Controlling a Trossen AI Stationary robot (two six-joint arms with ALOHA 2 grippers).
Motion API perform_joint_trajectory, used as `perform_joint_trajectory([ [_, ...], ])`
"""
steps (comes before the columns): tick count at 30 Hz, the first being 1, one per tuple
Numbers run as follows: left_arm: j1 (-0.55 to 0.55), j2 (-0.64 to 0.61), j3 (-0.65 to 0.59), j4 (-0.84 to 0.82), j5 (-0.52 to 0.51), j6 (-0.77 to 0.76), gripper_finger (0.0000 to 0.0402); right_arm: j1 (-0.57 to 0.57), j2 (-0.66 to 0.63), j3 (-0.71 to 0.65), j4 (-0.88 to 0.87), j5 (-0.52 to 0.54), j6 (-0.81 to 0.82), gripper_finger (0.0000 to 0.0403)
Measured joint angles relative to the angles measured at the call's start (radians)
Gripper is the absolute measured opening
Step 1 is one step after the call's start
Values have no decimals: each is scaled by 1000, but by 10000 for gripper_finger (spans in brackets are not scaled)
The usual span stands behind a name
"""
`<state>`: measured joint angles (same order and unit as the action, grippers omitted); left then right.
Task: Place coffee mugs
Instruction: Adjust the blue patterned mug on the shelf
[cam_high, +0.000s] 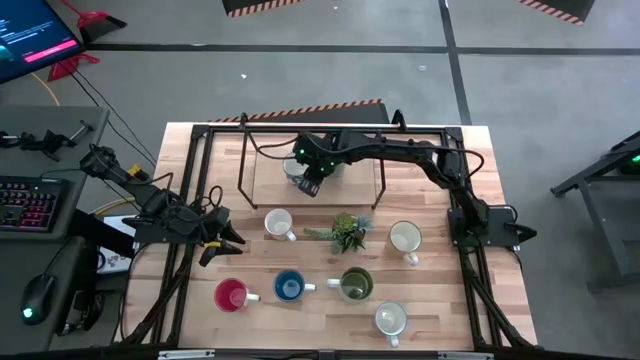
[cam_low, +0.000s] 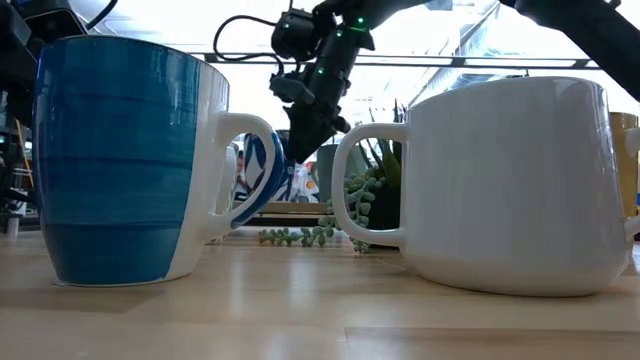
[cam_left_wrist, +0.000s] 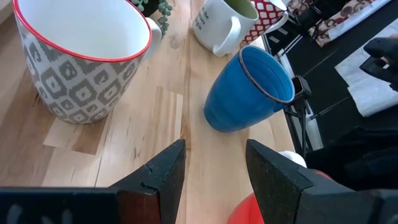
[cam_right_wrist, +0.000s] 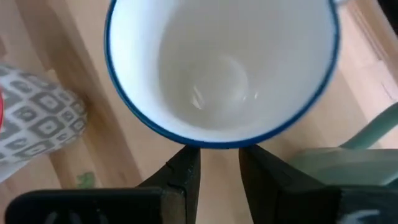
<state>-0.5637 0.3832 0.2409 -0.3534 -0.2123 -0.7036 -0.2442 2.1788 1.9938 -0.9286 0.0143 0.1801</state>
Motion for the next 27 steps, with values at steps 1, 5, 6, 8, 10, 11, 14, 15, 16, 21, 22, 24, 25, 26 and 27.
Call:
perform_joint_trajectory([
  [1,0,0,0,0,0,0,158,-4,0,0,7,0,1,87],
  [5,0,0,0,0,0,0,158,-16,0,0,46,-2,2,87],
  [6,0,0,0,0,0,0,158,-18,0,0,53,-7,2,87],
  [8,0,0,0,0,0,-2,158,-19,0,0,69,-10,2,87],
  [10,0,0,0,0,0,-1,158,-19,0,0,86,-9,-2,87],
  [11,0,0,0,0,0,-2,158,-20,0,0,90,-9,-3,87],
  [14,0,0,0,0,0,-2,158,-24,0,0,96,-10,-5,87],
  [15,0,0,0,0,0,-2,158,-25,0,0,98,-11,-5,87],
  [16,0,0,0,0,0,-2,158,-27,0,0,100,-11,-5,87],
  [21,0,0,0,0,0,-2,158,-36,0,0,120,-11,-5,87],
  [22,0,0,0,0,0,-2,158,-38,0,0,124,-11,-6,87],
  [24,0,0,0,0,0,-2,158,-38,0,0,134,-11,-6,87],
  [25,0,0,0,0,0,-2,158,-38,0,0,141,-11,-6,87],
  [26,0,0,0,0,0,-2,158,-38,0,0,147,-11,-6,87],
  [27,0,0,0,0,0,-2,158,-38,0,0,153,-11,-6,87],
])
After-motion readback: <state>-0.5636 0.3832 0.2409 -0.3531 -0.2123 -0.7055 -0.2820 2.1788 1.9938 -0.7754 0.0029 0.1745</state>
